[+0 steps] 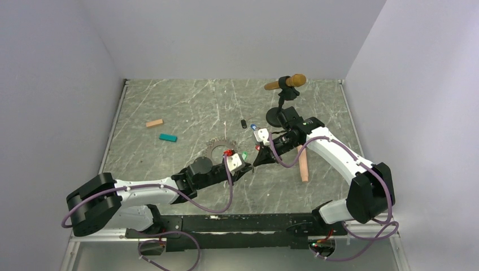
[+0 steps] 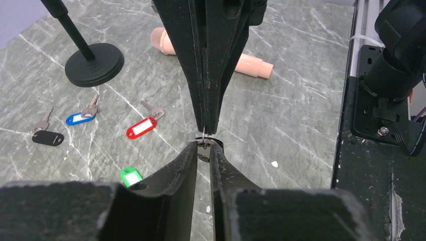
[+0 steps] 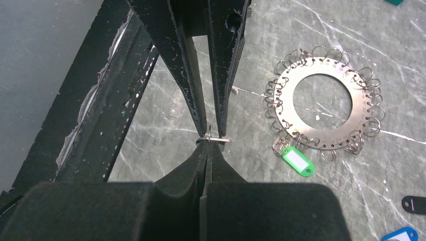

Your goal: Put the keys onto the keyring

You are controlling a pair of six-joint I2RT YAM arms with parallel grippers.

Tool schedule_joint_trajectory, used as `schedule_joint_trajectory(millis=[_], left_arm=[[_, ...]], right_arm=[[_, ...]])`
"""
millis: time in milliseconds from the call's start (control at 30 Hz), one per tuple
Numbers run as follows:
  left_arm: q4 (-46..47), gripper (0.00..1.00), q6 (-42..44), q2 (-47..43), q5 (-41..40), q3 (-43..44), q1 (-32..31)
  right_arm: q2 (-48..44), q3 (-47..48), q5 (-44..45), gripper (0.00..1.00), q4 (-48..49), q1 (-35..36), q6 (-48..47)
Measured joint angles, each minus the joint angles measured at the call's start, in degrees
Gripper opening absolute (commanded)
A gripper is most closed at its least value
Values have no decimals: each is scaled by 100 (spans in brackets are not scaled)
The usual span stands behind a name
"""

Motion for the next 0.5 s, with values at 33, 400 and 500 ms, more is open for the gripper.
schedule_joint_trajectory(millis=[33, 400, 500], left_arm=[[13, 17, 2, 13, 11, 0, 0], [66, 0, -33, 72, 66, 22, 0], [70, 0, -33, 72, 66, 20, 0]], right_arm=[[0, 0, 0, 0, -4, 0, -2], [9, 0, 2, 5, -33, 20, -70], [9, 2, 0, 20, -35, 20, -98]])
